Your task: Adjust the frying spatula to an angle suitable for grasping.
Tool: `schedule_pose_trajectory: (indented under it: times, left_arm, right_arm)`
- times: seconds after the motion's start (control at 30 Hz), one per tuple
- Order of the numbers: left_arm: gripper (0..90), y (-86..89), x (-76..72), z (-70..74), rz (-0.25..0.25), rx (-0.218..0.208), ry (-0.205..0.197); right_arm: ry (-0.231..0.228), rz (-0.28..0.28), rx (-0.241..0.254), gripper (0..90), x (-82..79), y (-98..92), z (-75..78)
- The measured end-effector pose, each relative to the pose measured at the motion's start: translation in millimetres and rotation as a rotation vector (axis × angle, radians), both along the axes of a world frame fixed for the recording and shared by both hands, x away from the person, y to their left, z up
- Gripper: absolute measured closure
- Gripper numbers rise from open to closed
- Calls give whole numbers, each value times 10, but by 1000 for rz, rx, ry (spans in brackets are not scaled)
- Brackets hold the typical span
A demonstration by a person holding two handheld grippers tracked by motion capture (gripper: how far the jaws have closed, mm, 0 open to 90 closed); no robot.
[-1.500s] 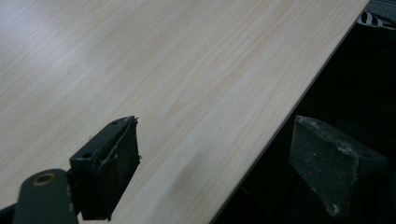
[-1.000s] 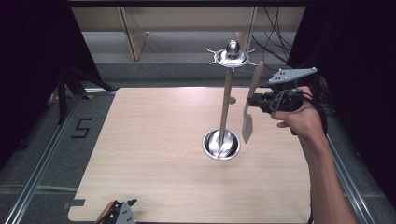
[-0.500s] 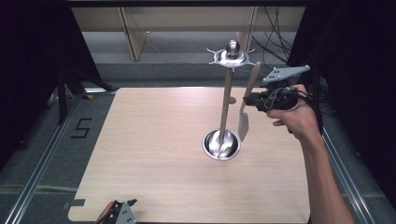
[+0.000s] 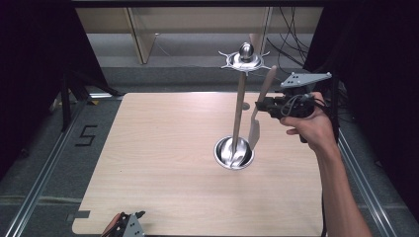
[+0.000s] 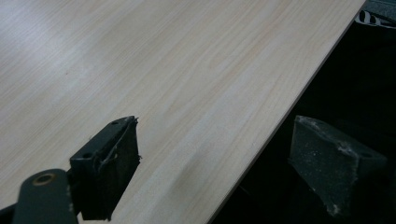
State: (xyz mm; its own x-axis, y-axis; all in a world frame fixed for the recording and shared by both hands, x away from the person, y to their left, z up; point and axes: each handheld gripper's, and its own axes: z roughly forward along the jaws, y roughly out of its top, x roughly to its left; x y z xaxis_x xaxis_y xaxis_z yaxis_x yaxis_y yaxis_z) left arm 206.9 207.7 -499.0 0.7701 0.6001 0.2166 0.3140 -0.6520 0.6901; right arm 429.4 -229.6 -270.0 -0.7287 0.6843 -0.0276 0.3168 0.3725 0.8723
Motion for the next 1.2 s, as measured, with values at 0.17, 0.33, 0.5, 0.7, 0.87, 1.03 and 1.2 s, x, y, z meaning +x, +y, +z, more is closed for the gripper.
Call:
schedule_pose_trajectory:
  times: [0.17, 0.33, 0.5, 0.7, 0.87, 1.03, 1.2]
  left_arm:
    - [150, -3, 4, -9, 7, 1, -6]
    - [150, -5, 3, -9, 4, 4, -3]
    - [150, -7, 2, -12, 10, 6, -12]
    - [150, -7, 2, -11, 7, -1, -3]
    - [150, -6, 2, -10, 9, 1, -6]
    - [150, -7, 1, -12, 6, 2, -7]
    - [150, -5, 4, -11, 5, 3, -5]
  right_arm:
    - [-7, -4, -20, 692, -40, -27, 11]
    - [-3, -9, -11, 691, -72, -31, 12]
    - [-10, -12, 0, 651, -88, -48, 17]
    - [-12, -17, 2, 582, -99, -82, 8]
    - [-22, -46, 27, 497, -163, -113, -39]
    - [-15, -54, 46, 457, -255, -187, -93]
    - [-24, -64, 55, 426, -338, -265, -138]
